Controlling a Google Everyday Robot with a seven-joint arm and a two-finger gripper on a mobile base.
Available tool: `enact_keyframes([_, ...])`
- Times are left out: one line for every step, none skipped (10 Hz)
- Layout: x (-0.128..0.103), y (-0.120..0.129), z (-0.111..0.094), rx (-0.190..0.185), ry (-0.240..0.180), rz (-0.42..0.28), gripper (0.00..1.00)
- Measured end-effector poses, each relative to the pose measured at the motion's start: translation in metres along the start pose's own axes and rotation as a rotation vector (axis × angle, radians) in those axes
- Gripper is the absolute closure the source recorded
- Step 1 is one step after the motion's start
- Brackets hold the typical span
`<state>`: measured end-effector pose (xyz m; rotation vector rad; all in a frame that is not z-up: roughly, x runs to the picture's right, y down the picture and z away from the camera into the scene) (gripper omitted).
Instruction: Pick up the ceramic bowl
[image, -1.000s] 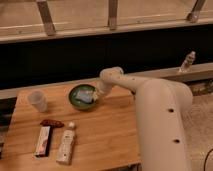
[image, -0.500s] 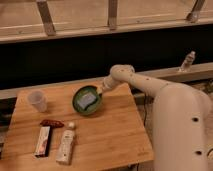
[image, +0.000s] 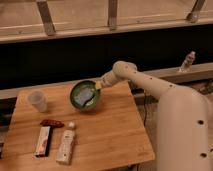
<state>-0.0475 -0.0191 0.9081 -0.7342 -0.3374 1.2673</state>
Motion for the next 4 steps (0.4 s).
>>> enact_keyframes([-0.008,0.002,-0.006,-0.012,-0.017,-0.009,1.00])
enact_keyframes([-0.016,0.003,-0.012,-0.021,-0.034,-0.019,1.00])
enact_keyframes([-0.025,0.004,-0.021,-0.018,-0.050,-0.035,1.00])
enact_keyframes([-0.031,0.006,-0.028,-0.015,-0.058,-0.045,1.00])
